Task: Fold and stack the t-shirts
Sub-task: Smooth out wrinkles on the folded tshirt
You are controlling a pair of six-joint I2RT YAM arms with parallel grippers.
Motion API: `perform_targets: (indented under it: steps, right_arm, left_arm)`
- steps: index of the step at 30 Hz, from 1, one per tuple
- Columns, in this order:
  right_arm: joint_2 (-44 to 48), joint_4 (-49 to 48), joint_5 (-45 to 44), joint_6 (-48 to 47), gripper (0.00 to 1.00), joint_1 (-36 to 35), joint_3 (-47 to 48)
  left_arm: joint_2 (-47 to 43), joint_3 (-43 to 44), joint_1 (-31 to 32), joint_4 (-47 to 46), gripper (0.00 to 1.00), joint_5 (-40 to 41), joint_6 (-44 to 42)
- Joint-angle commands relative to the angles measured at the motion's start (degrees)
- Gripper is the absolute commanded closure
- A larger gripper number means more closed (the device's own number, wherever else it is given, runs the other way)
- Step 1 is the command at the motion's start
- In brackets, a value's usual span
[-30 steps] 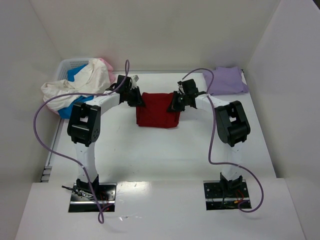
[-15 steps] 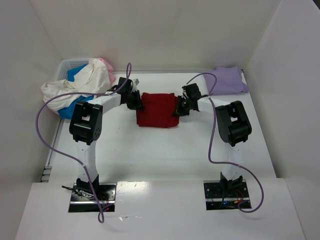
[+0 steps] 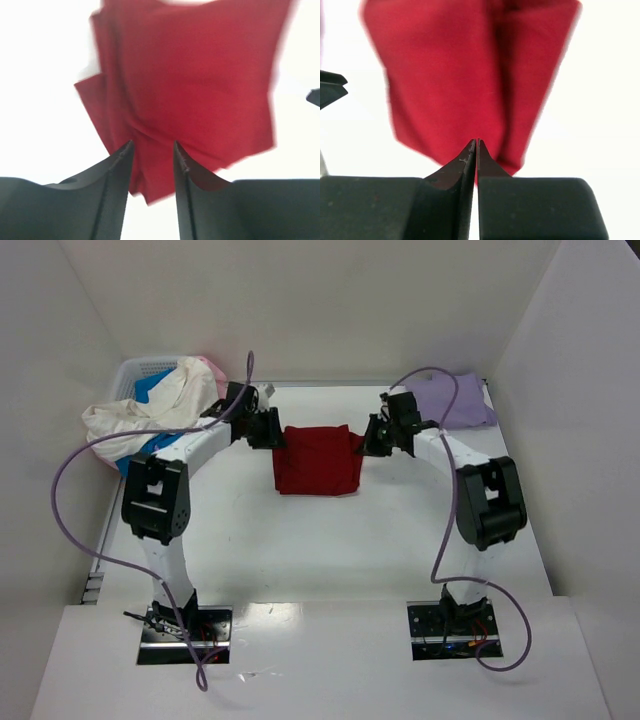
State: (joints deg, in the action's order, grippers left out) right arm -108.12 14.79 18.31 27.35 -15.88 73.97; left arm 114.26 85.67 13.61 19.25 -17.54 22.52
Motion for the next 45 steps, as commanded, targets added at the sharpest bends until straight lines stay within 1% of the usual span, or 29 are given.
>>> perform_targets:
  steps: [1, 2, 5, 6, 8, 9, 10, 12, 13, 14, 18, 23, 25, 29, 33, 37, 38, 41, 42, 44, 45]
  right_arm:
    - [10.0, 0.2, 1.4, -0.3, 0.92, 0.1, -0.1]
    - [11.1, 0.2, 2.0, -0.3, 0.90, 0.1, -0.8]
    - [13.0, 0.2, 3.2, -0.3, 0.76, 0.1, -3.9]
    - [13.7, 0.2, 3.2, -0.3, 0.68, 0.1, -5.0]
    - [13.7, -0.3, 3.2, -0.3, 0.62, 0.1, -8.0]
    - [14.2, -0.8, 3.2, -0.3, 0.59, 0.1, -8.9]
    - [14.2, -0.8, 3.2, -0.3, 0.52, 0.1, -11.0]
    - [14.2, -2.4, 3.2, -0.3, 0.47, 0.1, -13.0]
    - [14.2, -2.4, 3.2, -0.3, 0.46, 0.1, -14.6]
    - [14.2, -3.3, 3.2, -0.3, 0.46, 0.1, -15.3]
    - [13.0, -4.7, 1.9, -0.3, 0.46, -0.4, -16.3]
    - [11.9, -6.5, 1.9, -0.3, 0.46, -0.4, -15.8]
    - [11.4, -7.2, 1.9, -0.3, 0.46, -1.0, -15.3]
    - [9.5, -7.8, 1.3, -0.8, 0.46, -3.4, -14.2]
    - [6.7, -7.8, -1.0, -0.8, 0.46, -7.0, -13.0]
    - [4.8, -8.4, -3.0, -0.2, 0.46, -7.7, -12.5]
    - [4.2, -8.4, -3.0, -0.2, 0.46, -7.7, -11.8]
    - [4.2, -7.8, -5.9, -0.2, 0.46, -7.7, -11.3]
    - [4.2, -7.8, -6.6, -0.2, 0.47, -7.7, -11.3]
    - [4.2, -7.8, -8.8, -0.2, 0.51, -7.7, -11.3]
    - [4.8, -7.8, -9.3, -0.2, 0.56, -7.7, -11.3]
  left_arm:
    - [-9.6, 0.1, 0.6, 0.2, 0.53, -2.8, -1.6]
    - [-10.4, -0.5, 0.6, 0.2, 0.52, -3.3, -1.6]
    - [-12.5, -3.4, 2.8, 0.8, 0.50, -4.0, -1.6]
    - [-13.0, -4.4, 2.8, 0.8, 0.48, -4.0, -1.0]
    - [-13.0, -6.9, 4.2, 0.2, 0.47, -4.6, -0.3]
    - [-13.6, -9.6, 5.1, -1.3, 0.44, -4.6, 0.6]
    - [-13.6, -10.9, 5.1, -1.8, 0.42, -5.1, 0.6]
    - [-13.6, -13.2, 6.4, -3.2, 0.36, -5.1, 1.3]
    - [-13.6, -15.1, 6.4, -3.2, 0.30, -4.3, 1.9]
    - [-13.6, -15.9, 6.4, -3.9, 0.29, -4.3, 2.5]
    - [-12.3, -17.6, 7.0, -4.8, 0.29, -2.9, 2.5]
    - [-10.0, -17.1, 7.0, -5.4, 0.29, -1.0, 2.5]
    - [-9.4, -17.1, 7.0, -5.9, 0.33, -1.0, 2.5]
    - [-8.3, -17.1, 7.0, -6.4, 0.37, -0.5, 3.1]
    - [-7.7, -17.1, 7.0, -6.4, 0.37, 0.0, 3.1]
    - [-7.2, -17.1, 7.0, -6.4, 0.37, 0.0, 3.1]
    - [-7.2, -17.1, 7.0, -6.4, 0.41, 0.0, 3.1]
    - [-6.7, -17.1, 7.0, -6.4, 0.47, 0.0, 3.1]
    - [-6.7, -17.1, 7.0, -6.4, 0.53, 0.0, 3.1]
    - [-6.2, -17.1, 7.0, -6.4, 0.59, 0.6, 3.1]
    - [-6.2, -17.1, 7.0, -6.4, 0.62, 0.6, 3.1]
